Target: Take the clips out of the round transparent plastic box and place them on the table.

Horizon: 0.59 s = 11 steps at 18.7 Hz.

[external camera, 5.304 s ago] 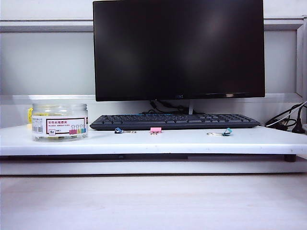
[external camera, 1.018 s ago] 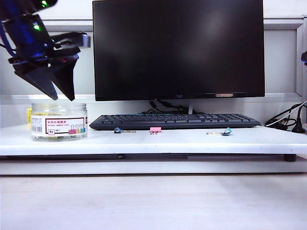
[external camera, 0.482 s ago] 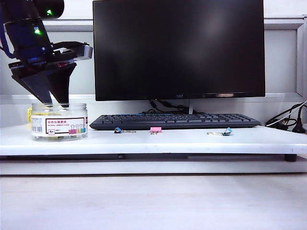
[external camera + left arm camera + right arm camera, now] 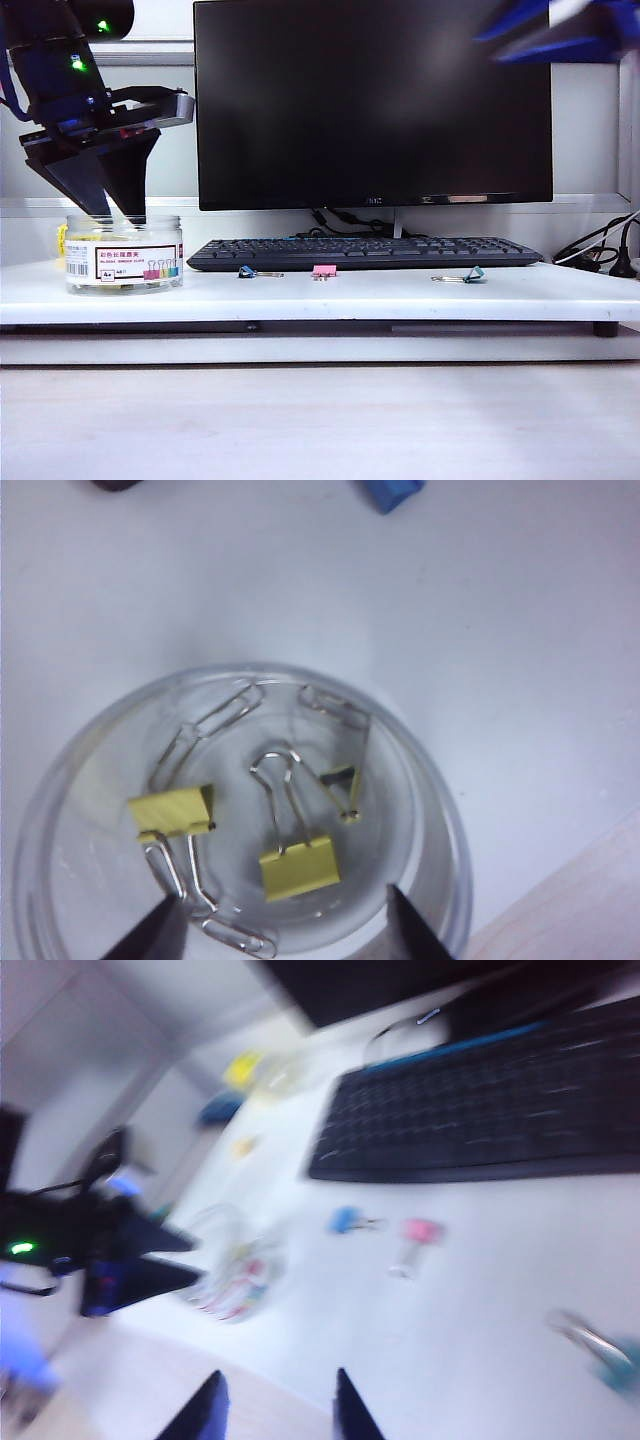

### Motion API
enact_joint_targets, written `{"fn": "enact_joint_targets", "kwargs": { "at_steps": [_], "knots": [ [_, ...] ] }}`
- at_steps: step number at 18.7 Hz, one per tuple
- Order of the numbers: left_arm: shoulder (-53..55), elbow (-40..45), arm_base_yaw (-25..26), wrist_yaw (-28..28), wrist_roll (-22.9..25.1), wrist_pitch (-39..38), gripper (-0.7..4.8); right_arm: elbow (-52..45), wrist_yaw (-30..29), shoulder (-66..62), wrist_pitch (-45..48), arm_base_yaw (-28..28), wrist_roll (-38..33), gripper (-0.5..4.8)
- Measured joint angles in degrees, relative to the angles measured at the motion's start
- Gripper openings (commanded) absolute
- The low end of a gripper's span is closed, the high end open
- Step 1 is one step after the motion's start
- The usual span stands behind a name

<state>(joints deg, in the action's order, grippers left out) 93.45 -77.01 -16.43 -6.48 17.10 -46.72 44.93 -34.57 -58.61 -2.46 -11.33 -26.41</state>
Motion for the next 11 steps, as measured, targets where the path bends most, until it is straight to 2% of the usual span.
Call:
{"fn": "enact_joint_targets", "kwargs": {
  "at_steps": [3, 7, 9, 11],
  "knots": [
    [0.0, 0.0, 0.0, -1.6, 0.0, 0.0, 2.68, 11.2, -5.8, -13.1, 0.4, -1.3, 1.0, 1.39],
    [0.0, -0.1, 0.0, -2.3, 1.0, 0.0, 2.68, 18.8, -14.0, -21.8, 0.5, -3.0, 1.9, 1.4],
    [0.0, -0.1, 0.0, -2.4, 1.3, 0.0, 2.65, 21.0, -20.3, -25.6, 0.4, -3.7, 2.3, 1.41],
    [0.0, -0.1, 0.1, -2.4, 1.3, 0.0, 2.09, 22.1, -23.9, -28.1, 0.4, -4.9, 2.3, 1.41]
  ]
}}
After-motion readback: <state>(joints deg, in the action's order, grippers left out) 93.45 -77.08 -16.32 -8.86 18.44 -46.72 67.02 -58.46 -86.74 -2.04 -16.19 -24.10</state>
